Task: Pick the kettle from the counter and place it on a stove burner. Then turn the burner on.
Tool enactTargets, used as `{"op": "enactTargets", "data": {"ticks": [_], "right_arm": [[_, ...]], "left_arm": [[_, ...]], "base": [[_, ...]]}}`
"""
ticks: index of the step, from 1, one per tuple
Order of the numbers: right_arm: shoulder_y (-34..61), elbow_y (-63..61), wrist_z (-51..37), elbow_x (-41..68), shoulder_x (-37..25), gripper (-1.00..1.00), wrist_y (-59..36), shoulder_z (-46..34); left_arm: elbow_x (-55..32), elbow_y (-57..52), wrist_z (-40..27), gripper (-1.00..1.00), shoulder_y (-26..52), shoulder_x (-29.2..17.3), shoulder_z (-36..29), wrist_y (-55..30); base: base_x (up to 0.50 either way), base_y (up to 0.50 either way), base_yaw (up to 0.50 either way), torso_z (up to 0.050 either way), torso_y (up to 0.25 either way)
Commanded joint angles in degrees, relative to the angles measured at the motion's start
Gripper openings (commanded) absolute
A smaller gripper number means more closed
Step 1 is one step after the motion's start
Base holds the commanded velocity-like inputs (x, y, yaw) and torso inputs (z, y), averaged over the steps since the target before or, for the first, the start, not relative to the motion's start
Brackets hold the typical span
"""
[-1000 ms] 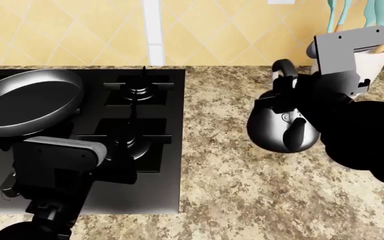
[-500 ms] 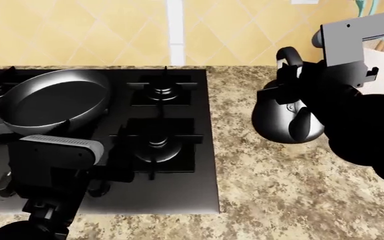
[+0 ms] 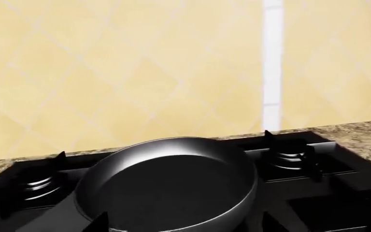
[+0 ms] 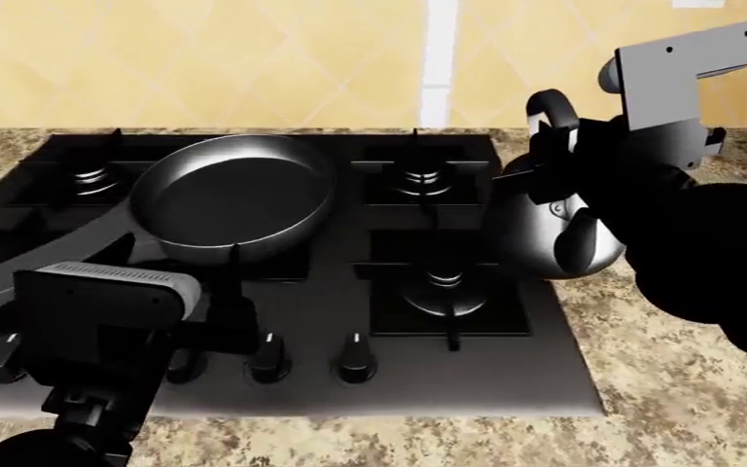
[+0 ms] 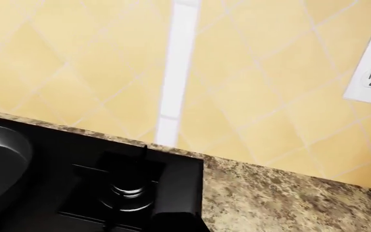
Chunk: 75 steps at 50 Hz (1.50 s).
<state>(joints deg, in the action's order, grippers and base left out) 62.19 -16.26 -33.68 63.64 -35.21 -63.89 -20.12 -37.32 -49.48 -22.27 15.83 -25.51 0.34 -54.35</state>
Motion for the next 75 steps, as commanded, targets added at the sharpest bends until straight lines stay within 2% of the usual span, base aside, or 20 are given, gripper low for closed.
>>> {"op": "enactTargets", "data": {"ticks": [1, 19, 53, 74, 75], "right_arm": [[1.3, -0.9, 0.2, -3.0, -0.2, -1.0, 0.2, 1.0], [1.3, -0.5, 0.1, -3.3, -0.4, -1.0, 0.8, 0.9], [-3.6, 5.5, 3.1, -12.9, 1.2, -1.0, 10.8, -3.6], [-5.0, 7.6, 2.8, -14.9, 0.5, -1.0, 11.5, -4.8], [-5.0, 7.4, 2.8, -14.7, 0.5, 1.0, 11.3, -4.8]], "left_arm": [[-0.2, 0.1, -0.2, 1.0, 0.0, -0.2, -0.1, 0.2], [-0.2, 0.5, -0.4, 1.0, -0.5, -0.4, -0.6, 1.0], [0.4, 2.2, -0.6, 1.0, -0.7, -0.9, -1.9, 2.5], [1.4, 4.6, -0.1, 1.0, -0.5, -0.8, -3.7, 4.1], [1.4, 4.6, -0.1, 1.0, -0.6, -0.8, -3.6, 4.1]], "base": [[0.0, 0.5, 0.0, 0.0, 0.011], [0.0, 0.46, 0.0, 0.001, 0.002], [0.0, 0.0, 0.0, 0.001, 0.002], [0.0, 0.0, 0.0, 0.0, 0.0], [0.0, 0.0, 0.0, 0.0, 0.0]]}}
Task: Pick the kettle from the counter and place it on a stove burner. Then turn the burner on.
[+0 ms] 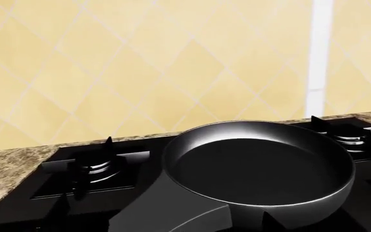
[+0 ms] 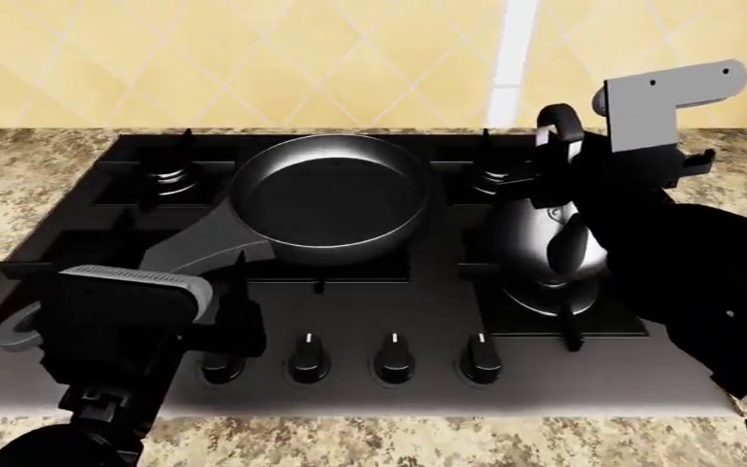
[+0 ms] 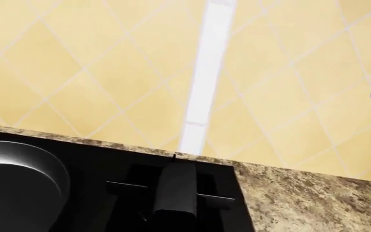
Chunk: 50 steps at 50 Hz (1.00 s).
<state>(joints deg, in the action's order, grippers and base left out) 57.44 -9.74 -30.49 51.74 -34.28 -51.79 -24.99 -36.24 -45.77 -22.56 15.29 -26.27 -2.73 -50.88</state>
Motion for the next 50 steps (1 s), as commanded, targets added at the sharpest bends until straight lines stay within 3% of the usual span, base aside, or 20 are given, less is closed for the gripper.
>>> {"op": "enactTargets", "data": {"ticks": [1, 19, 39, 45, 50], "right_arm": [[-0.2, 0.8, -0.4, -2.8, -0.5, 1.0, -0.9, 0.1], [1.2, -2.2, -2.6, -0.3, -1.7, 1.0, -4.2, 1.6], [2.7, -12.6, -11.9, 11.8, -2.4, 1.0, -11.5, 10.2], [2.5, -18.2, -16.9, 17.6, -3.2, 1.0, -14.3, 13.3], [4.1, -21.0, -28.9, 32.4, -3.1, 1.0, -18.6, 17.9]], "left_arm": [[0.3, 0.8, 0.1, 1.0, -0.1, -0.1, -0.5, 0.7], [-0.5, 0.3, -0.3, 1.0, 0.1, -0.4, -0.1, 0.6], [-1.3, -0.6, -0.8, 1.0, -0.6, -0.7, 0.2, 1.0], [-0.9, -0.4, -0.5, 1.0, -1.8, -0.7, 0.3, 2.3], [-1.8, -1.1, -0.9, 1.0, -1.6, -0.8, 0.9, 1.6]], "base": [[0.0, 0.0, 0.0, 0.0, 0.0], [0.0, 0.0, 0.0, 0.0, 0.0], [0.0, 0.0, 0.0, 0.0, 0.0], [0.0, 0.0, 0.0, 0.0, 0.0], [0.0, 0.0, 0.0, 0.0, 0.0]]}}
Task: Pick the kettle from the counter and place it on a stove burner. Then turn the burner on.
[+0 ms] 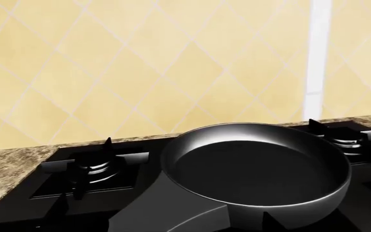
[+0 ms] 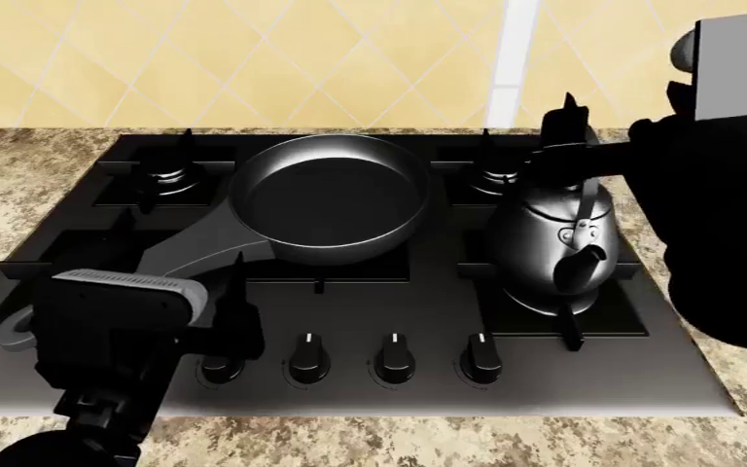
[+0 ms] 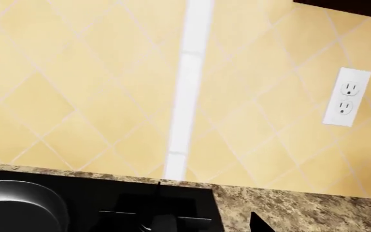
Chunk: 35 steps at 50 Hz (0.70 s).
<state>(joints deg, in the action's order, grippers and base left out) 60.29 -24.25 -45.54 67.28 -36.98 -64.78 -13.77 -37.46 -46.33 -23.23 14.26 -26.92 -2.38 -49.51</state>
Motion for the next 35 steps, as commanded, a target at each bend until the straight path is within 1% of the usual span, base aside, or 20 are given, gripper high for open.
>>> {"op": "enactTargets", "data": {"ticks": [1, 2, 3, 6, 7, 8, 12, 15, 16, 18, 21, 23, 26, 28, 31, 33, 35], "right_arm": [[1.6, -7.6, -16.4, 20.7, -0.7, 1.0, -6.1, 7.1], [2.0, -8.6, -16.2, 21.9, -1.0, 1.0, -6.6, 6.9], [2.2, -9.1, -17.8, 23.5, -1.2, 1.0, -6.8, 6.8], [3.7, -11.3, -27.2, 34.5, -2.4, 1.0, -5.5, 5.8], [4.2, -12.0, -29.0, 37.0, -2.7, 1.0, -4.7, 5.5], [4.5, -12.3, -32.7, 41.0, -3.2, 1.0, -2.7, 5.1], [5.2, -14.0, -39.3, 48.4, -5.2, 1.0, 0.9, 3.5], [5.9, -16.3, -44.1, 54.5, -8.1, 1.0, 6.6, 1.9], [6.6, -18.0, -44.3, 55.8, -10.8, 1.0, 10.8, -0.9], [8.3, -20.2, -44.3, 56.7, -14.4, 1.0, 16.8, -5.8], [14.0, -24.1, -44.4, 58.4, -19.6, 1.0, 26.6, -15.7], [18.1, -25.7, -44.4, 59.0, -21.7, 1.0, 31.0, -21.8], [27.8, -29.2, -44.4, 61.1, -24.3, 1.0, 39.3, -35.2], [31.4, -31.5, -44.4, 60.8, -25.3, 1.0, 43.9, -41.8], [32.2, -34.5, -44.3, 58.8, -25.9, 1.0, 49.2, -48.0], [30.9, -35.5, -44.2, 57.1, -25.6, 1.0, 51.4, -50.1], [28.1, -35.7, -44.0, 55.8, -24.8, 1.0, 51.6, -50.2]], "left_arm": [[-0.4, -0.6, -0.1, 1.0, -0.8, -0.2, 0.3, 0.5], [-0.4, -0.5, -0.1, 1.0, -0.9, -0.2, 0.4, 0.6], [-0.4, -0.4, -0.1, 1.0, -0.9, -0.2, 0.4, 0.7], [-0.8, -0.6, -0.1, 1.0, -0.9, -0.3, 0.6, 0.8], [-1.0, -0.8, -0.1, 1.0, -0.9, -0.3, 0.8, 0.7], [-1.0, -0.8, -0.1, 1.0, -1.0, -0.3, 1.0, 0.9], [-1.9, -1.9, -0.5, 1.0, -1.3, -0.6, 1.6, 0.4], [-1.9, -2.1, -0.6, 1.0, -1.3, -0.7, 1.7, 0.5], [-2.1, -2.2, -0.6, 1.0, -1.2, -0.8, 1.7, 0.3], [-2.3, -2.5, -0.7, 1.0, -1.0, -0.9, 1.7, 0.1], [-2.6, -2.8, -0.8, 1.0, -1.4, -0.9, 2.0, 0.4], [-2.6, -2.8, -0.9, 1.0, -1.6, -0.9, 2.1, 0.4], [-3.0, -3.6, -1.2, 1.0, -1.1, -1.0, 1.4, -0.4], [-3.9, -4.2, -1.5, 1.0, -0.7, -1.1, 1.8, -1.0], [-4.5, -4.9, -1.7, 1.0, -0.8, -1.5, 2.4, -1.3], [-4.7, -5.2, -1.9, 1.0, -0.9, -1.6, 2.7, -1.4], [-5.0, -5.7, -2.0, 1.0, -1.1, -1.7, 2.8, -1.4]], "base": [[0.0, 0.0, 0.0, 0.0, 0.0], [0.0, 0.0, 0.0, 0.0, 0.0], [0.0, 0.0, 0.0, 0.0, 0.0], [0.0, 0.0, 0.0, 0.0, 0.0], [0.0, 0.0, 0.0, 0.0, 0.0], [0.0, 0.0, 0.0, 0.0, 0.0], [0.0, 0.0, 0.0, 0.0, 0.0], [0.0, 0.0, 0.0, 0.0, 0.0], [0.0, 0.0, 0.0, 0.0, 0.0], [0.0, 0.0, 0.0, 0.0, 0.0], [0.0, 0.0, 0.0, 0.0, 0.0], [0.0, 0.0, 0.0, 0.0, 0.0], [0.0, 0.0, 0.0, 0.0, 0.0], [0.0, 0.0, 0.0, 0.0, 0.0], [0.0, 0.0, 0.0, 0.0, 0.0], [0.0, 0.0, 0.0, 0.0, 0.0], [0.0, 0.0, 0.0, 0.0, 0.0]]}}
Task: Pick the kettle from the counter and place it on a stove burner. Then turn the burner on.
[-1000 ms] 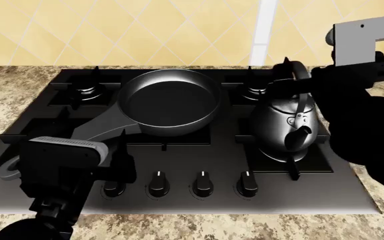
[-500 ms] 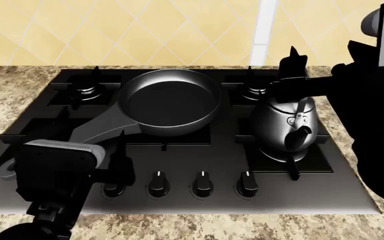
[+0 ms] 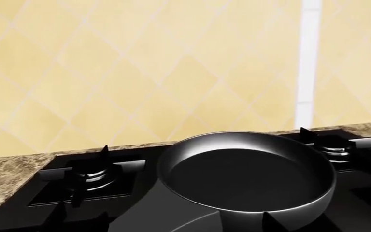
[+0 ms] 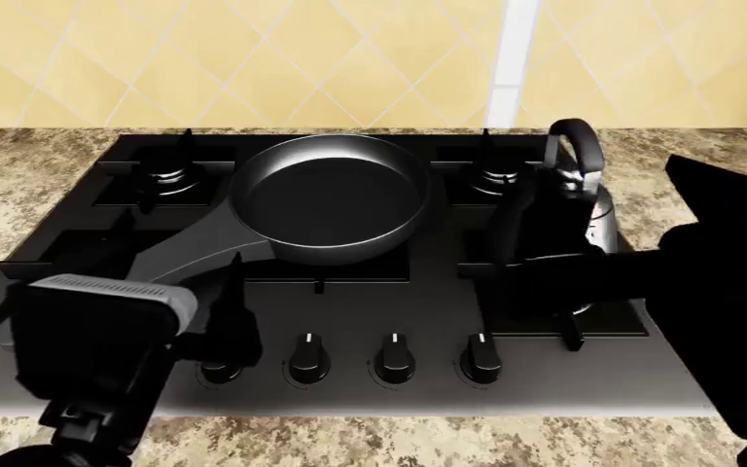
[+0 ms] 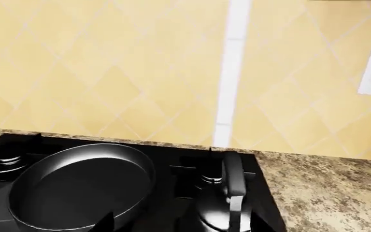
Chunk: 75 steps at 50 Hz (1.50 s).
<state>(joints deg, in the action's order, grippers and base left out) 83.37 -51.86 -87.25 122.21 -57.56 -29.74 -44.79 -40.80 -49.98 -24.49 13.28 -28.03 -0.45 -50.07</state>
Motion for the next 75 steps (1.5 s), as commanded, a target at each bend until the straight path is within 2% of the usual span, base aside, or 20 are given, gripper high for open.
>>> {"op": "enactTargets", "data": {"ticks": [1, 13, 16, 25, 38, 75], "right_arm": [[3.7, -8.1, -2.4, 0.6, -4.1, 1.0, 16.4, -18.4], [-22.4, -8.1, -2.7, -0.9, -0.9, 1.0, 7.9, 0.6], [-25.4, -8.1, -2.7, -2.1, -0.2, 1.0, 7.2, 2.3], [-30.5, -5.4, -0.6, -10.3, 2.0, 1.0, 7.6, -2.4], [-35.2, -1.2, 4.6, -16.6, 2.1, 1.0, 8.5, -3.1], [-36.0, 7.7, 12.1, -19.5, 6.6, 1.0, 4.1, -7.4]], "left_arm": [[-1.7, -2.1, -0.8, 1.0, -0.3, -0.6, 1.0, -0.7], [-2.6, -3.4, -1.7, 1.0, -2.0, -1.1, 1.9, -0.5], [-2.5, -3.4, -1.7, 1.0, -2.7, -1.2, 2.0, -0.1], [-1.6, -2.3, -1.4, 1.0, -3.1, -1.2, 1.1, 0.8], [-1.7, -1.7, -1.6, 1.0, -3.1, -1.3, 0.8, 1.2], [1.1, 3.0, -0.4, 1.0, -2.9, -1.1, -2.5, 4.0]], "base": [[0.0, 0.0, 0.0, 0.0, 0.0], [0.0, 0.0, 0.0, 0.0, 0.0], [0.0, 0.0, 0.0, 0.0, 0.0], [0.0, 0.0, 0.0, 0.0, 0.0], [0.0, 0.0, 0.0, 0.0, 0.0], [0.0, 0.0, 0.0, 0.0, 0.0]]}}
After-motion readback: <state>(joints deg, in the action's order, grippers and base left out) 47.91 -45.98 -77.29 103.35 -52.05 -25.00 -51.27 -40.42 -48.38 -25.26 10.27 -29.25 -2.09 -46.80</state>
